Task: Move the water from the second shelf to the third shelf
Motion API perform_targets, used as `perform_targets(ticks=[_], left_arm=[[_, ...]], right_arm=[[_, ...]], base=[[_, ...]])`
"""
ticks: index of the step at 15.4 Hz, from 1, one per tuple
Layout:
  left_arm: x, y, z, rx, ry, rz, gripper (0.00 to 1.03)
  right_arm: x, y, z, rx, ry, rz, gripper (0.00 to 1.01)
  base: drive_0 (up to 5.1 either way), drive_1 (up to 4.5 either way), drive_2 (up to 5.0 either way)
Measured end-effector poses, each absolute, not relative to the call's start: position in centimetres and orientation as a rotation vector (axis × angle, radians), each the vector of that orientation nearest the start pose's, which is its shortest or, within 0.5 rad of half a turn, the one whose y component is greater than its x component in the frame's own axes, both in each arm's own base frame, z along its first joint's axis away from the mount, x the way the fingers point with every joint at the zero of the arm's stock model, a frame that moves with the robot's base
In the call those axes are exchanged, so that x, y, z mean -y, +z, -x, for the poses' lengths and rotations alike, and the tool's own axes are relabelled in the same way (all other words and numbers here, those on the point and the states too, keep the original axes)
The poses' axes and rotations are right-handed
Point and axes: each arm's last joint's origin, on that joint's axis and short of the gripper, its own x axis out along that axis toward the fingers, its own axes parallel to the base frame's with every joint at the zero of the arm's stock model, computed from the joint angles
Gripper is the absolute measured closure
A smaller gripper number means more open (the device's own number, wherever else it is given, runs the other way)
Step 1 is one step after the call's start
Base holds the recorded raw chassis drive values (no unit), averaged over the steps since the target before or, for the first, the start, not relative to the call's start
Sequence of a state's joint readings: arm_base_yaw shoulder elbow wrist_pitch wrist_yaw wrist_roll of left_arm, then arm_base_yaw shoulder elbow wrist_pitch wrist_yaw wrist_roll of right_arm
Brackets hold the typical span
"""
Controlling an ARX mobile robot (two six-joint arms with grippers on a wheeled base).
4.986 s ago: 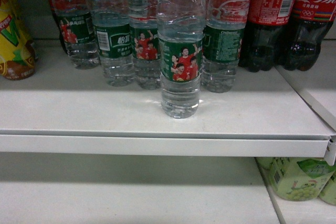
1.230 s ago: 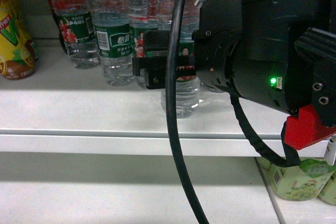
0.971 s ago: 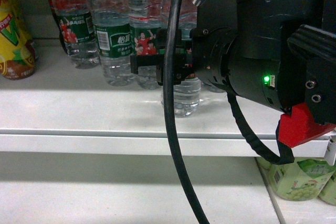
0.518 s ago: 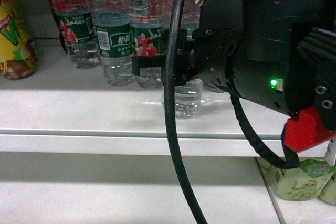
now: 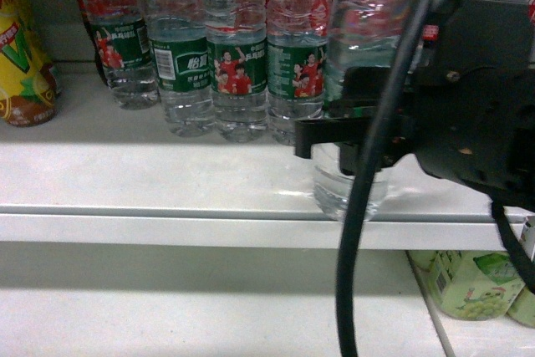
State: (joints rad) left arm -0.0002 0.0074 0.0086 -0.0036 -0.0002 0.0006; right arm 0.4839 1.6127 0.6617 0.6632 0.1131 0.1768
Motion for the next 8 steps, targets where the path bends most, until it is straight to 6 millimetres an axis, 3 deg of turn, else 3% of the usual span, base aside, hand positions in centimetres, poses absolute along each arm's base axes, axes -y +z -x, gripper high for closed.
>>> perform_targets(ticks=[8], left_arm=[[0.0,16.6,-9.8,-0.002,0.0,-0.001,0.05]], right_arm=[[-7.6,18.5,-22.4,-0.289,0.198,-0.121,0.61]], base=[[0.0,0.0,0.0]])
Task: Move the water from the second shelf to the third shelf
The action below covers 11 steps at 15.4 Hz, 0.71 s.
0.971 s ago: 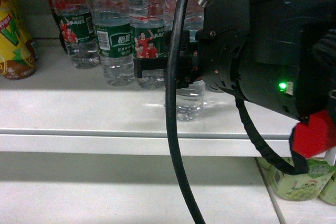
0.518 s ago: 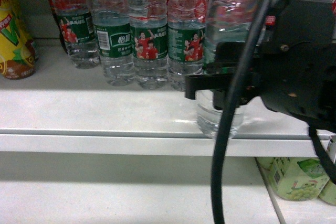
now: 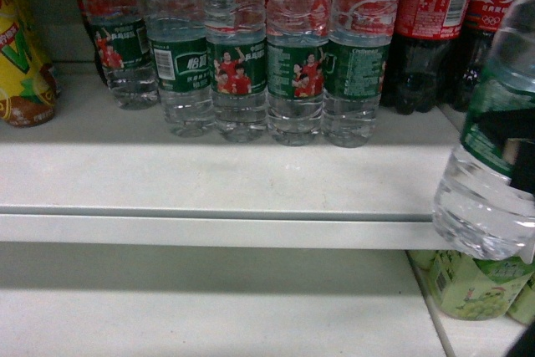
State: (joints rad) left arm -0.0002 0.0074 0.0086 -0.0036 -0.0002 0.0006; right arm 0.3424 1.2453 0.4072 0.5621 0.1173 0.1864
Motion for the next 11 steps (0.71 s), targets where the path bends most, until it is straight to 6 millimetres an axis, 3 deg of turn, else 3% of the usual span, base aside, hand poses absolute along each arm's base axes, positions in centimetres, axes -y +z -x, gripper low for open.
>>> perform_targets(ticks=[7,11], left_arm=[[0.0,16.6,-9.8,-0.002,0.0,-0.001,0.05],[0.0,16.6,-9.8,-0.002,0.0,-0.001,0.05]], right_arm=[[-1.9,19.1,-17.9,-0.259,0.008,-0.151,0.61],[-0.4,20.7,-16.3,-0.174,-0.03,-0.161,0.61]], base=[[0.0,0.0,0.0],[0.0,0.0,0.0]])
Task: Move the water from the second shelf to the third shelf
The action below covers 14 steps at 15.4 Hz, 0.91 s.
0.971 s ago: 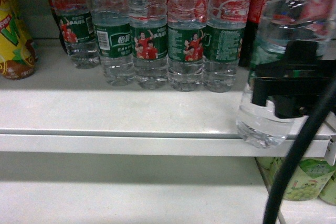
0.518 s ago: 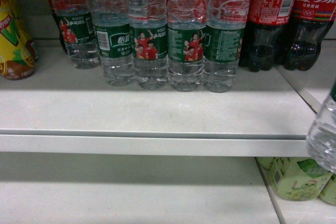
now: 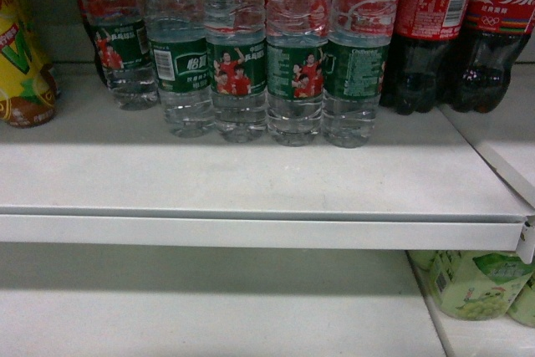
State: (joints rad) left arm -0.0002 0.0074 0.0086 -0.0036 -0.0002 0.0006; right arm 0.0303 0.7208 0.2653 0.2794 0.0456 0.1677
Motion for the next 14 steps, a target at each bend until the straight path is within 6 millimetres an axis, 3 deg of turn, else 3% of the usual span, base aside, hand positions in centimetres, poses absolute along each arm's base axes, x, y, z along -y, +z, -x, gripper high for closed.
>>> perform_targets(ticks=[14], left_arm=[[0.0,16.55,-9.76,-0.002,0.0,-0.001,0.05]], right_arm=[[-0.13,20.09,-15.25,-0.2,-0.044,-0.096,0.61]], base=[[0.0,0.0,0.0]])
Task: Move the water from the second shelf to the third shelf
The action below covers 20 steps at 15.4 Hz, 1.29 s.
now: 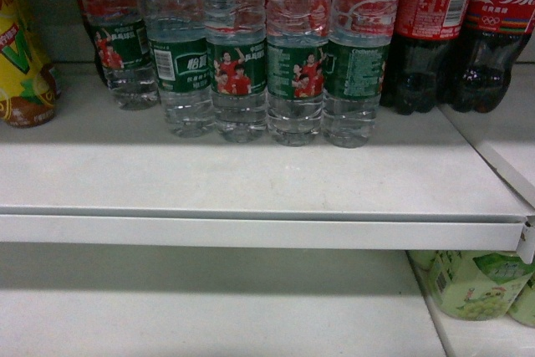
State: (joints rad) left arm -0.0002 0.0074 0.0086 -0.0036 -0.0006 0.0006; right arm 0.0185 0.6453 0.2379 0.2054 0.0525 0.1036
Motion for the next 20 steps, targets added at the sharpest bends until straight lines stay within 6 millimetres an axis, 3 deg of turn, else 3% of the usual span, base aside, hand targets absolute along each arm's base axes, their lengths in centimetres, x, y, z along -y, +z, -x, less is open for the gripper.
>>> perform_targets(ticks=[20], left_arm=[[0.0,16.51,-9.76,-0.006,0.0,-0.001,0.05]], right_arm=[[-0.13,19.9,-15.22,-0.21,-0.045,-0.095,0.61]], base=[[0.0,0.0,0.0]])
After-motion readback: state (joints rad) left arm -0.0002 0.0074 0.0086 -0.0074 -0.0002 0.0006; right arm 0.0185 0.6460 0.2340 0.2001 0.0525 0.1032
